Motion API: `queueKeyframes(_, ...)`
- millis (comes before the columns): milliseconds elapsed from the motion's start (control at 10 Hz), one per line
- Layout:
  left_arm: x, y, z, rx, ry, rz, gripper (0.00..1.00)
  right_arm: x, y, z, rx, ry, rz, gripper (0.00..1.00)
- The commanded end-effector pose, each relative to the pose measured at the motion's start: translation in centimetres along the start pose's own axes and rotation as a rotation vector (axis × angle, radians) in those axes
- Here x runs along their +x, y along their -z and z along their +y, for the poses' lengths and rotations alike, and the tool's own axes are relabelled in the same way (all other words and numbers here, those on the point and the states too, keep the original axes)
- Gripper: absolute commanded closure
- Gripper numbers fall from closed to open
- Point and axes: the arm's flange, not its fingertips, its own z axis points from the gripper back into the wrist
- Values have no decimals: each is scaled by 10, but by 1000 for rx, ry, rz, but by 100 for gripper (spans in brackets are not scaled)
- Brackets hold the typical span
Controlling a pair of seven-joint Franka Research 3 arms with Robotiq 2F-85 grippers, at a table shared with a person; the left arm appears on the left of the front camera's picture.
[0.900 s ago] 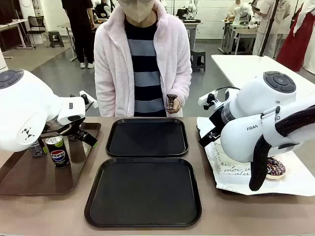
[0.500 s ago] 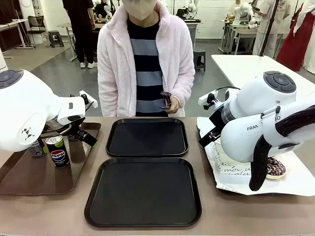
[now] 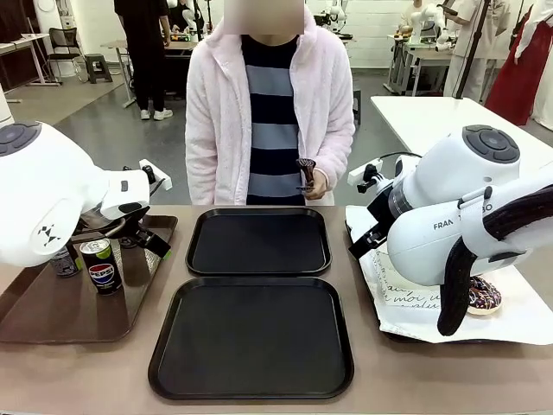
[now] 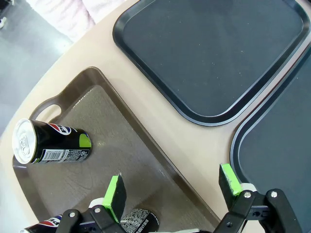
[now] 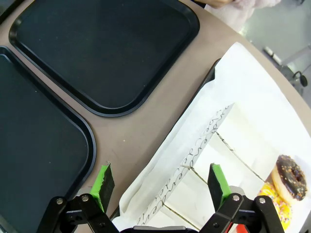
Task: Set up donuts and drinks on trays.
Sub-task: Pick up one Pepsi coke and place it on the Flat Tray.
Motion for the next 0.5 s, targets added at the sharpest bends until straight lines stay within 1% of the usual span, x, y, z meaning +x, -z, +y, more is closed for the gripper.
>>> queueKeyframes(0,0,0,0,0,0,0,0,0,0,0,0,0,0,0)
queueKeyframes(400,0,0,0,0,0,0,0,0,0,0,0,0,0,0)
